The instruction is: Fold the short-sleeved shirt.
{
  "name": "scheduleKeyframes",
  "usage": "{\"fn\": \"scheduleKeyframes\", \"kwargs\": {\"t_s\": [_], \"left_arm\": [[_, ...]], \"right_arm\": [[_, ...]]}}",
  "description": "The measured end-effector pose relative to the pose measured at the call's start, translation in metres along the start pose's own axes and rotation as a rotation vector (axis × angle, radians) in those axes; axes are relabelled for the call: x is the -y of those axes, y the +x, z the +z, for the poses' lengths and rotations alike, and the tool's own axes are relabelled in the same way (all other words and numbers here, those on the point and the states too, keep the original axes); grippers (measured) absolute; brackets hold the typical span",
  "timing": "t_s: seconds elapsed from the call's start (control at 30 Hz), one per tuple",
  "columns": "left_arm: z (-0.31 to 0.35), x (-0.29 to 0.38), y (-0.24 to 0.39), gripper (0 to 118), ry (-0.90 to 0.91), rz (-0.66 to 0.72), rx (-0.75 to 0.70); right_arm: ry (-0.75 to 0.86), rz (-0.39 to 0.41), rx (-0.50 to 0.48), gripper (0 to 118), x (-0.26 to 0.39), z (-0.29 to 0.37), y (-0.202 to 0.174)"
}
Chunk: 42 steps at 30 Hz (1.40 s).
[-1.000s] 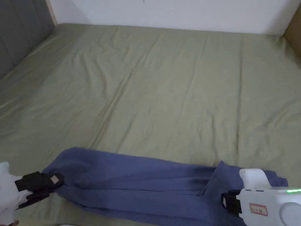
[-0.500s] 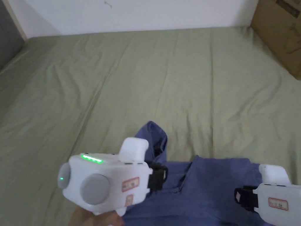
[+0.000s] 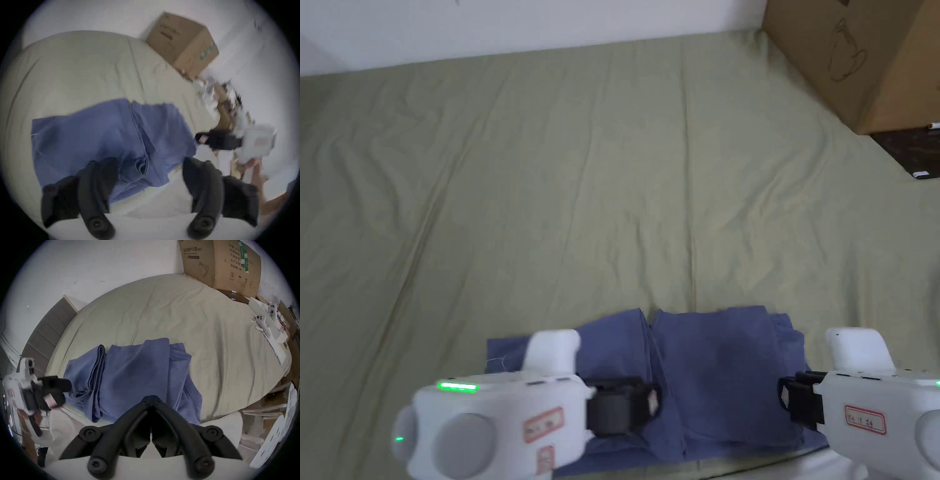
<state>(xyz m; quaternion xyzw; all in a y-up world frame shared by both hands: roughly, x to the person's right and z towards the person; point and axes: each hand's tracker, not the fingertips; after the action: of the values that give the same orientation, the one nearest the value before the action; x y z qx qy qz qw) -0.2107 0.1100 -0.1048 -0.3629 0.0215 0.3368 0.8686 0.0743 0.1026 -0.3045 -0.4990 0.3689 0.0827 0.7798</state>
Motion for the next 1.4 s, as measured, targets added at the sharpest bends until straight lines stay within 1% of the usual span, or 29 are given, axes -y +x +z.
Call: {"fn": "scheduleKeyframes", "kwargs": {"t_s": [0.07,0.1,0.17,0.3,0.53,0.63,0.7,0.73,0.8,0.83,0.9,0.97,1.1,1.23,1.33,1.37,1.4], "left_arm": [[0.017,-0.007,-0.015,23,0.052,0.081,-0.005],[0.021,-0.007,-0.022,6,0.077,0.102,-0.02],[0.023,-0.006,-0.039,3,0.069,0.156,-0.05],[0.005,0.007,-0.048,2,0.011,0.178,-0.049],[-0.058,0.027,-0.035,2,-0.142,0.201,0.013],[-0.067,0.035,-0.018,2,-0.165,0.223,0.108],[-0.073,0.041,-0.007,2,-0.204,0.205,0.162],[-0.076,0.047,-0.003,2,-0.227,0.173,0.161],[-0.083,0.053,0.002,2,-0.262,0.138,0.093],[-0.083,0.054,0.002,2,-0.263,0.12,0.083],[-0.076,0.053,-0.002,2,-0.242,0.158,0.122],[-0.06,0.045,-0.008,2,-0.175,0.212,0.161],[-0.009,0.021,-0.028,2,-0.02,0.229,0.141],[0.046,0.011,-0.074,2,0.11,0.285,0.092],[0.07,0.022,-0.123,2,0.179,0.42,0.036],[0.076,0.03,-0.139,2,0.199,0.47,0.04],[0.078,0.038,-0.154,6,0.21,0.509,0.074]], "right_arm": [[0.007,0.004,-0.017,0,0.0,0.001,-0.004],[0.009,0.003,-0.025,0,-0.001,0.0,-0.006],[0.02,0.002,-0.035,0,-0.001,-0.001,-0.009],[0.038,-0.017,-0.039,0,-0.002,-0.002,-0.009],[0.035,-0.021,-0.041,0,-0.001,-0.002,-0.011],[0.034,-0.019,-0.034,0,0.001,0.0,-0.01],[0.032,-0.028,-0.025,0,0.001,-0.001,-0.006],[0.032,-0.038,-0.02,0,0.002,-0.001,-0.004],[0.029,-0.053,-0.012,0,0.002,-0.001,0.0],[0.028,-0.055,-0.01,0,0.002,0.0,0.0],[0.032,-0.053,-0.006,0,0.003,0.004,0.001],[0.033,-0.046,-0.002,0,0.002,0.006,0.001],[0.032,-0.035,0.009,0,-0.002,0.006,-0.003],[0.032,-0.012,-0.005,0,-0.006,0.005,-0.014],[0.02,0.019,-0.012,0,-0.007,0.0,-0.026],[0.013,0.029,-0.015,0,-0.008,-0.002,-0.03],[0.008,0.038,-0.017,0,-0.008,-0.004,-0.034]]}}
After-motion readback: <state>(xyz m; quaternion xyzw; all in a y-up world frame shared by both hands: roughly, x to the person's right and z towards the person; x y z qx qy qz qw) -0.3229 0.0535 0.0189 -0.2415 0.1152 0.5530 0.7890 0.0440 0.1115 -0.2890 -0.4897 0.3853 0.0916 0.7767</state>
